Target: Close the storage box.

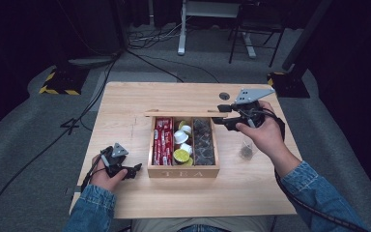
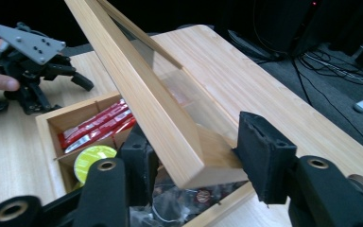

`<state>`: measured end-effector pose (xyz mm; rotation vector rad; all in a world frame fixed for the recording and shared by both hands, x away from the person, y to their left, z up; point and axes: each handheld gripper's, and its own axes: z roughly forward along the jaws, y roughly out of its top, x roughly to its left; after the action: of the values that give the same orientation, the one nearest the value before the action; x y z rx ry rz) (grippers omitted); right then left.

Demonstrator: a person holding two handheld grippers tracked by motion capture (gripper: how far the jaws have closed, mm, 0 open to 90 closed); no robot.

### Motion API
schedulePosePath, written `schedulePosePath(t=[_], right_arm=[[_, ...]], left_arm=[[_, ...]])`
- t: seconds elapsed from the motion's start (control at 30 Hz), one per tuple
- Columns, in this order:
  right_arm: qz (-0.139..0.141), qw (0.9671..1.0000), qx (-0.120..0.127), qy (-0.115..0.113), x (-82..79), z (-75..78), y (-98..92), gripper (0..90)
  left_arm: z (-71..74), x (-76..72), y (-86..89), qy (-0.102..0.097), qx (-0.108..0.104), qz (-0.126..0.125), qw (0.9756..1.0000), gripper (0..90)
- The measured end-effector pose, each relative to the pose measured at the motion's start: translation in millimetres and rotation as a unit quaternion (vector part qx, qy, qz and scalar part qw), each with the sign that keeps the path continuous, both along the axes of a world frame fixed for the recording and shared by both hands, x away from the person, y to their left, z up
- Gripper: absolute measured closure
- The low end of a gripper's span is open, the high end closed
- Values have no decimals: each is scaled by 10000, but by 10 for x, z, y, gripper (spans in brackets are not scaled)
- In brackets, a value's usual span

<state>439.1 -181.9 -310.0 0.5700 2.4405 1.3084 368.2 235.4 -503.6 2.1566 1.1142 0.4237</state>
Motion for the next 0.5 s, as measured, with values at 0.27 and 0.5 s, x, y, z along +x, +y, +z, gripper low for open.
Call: schedulePosePath(t=[0.27, 0.5], right_arm=[[119, 9997, -130, -150, -141, -119, 27, 452], [159, 9995, -199, -201, -228, -203, 28, 420]], left_arm=[[-1, -3, -3, 10, -19, 8, 10000, 146], [-2, -1, -1, -4, -13, -4, 10000, 146]])
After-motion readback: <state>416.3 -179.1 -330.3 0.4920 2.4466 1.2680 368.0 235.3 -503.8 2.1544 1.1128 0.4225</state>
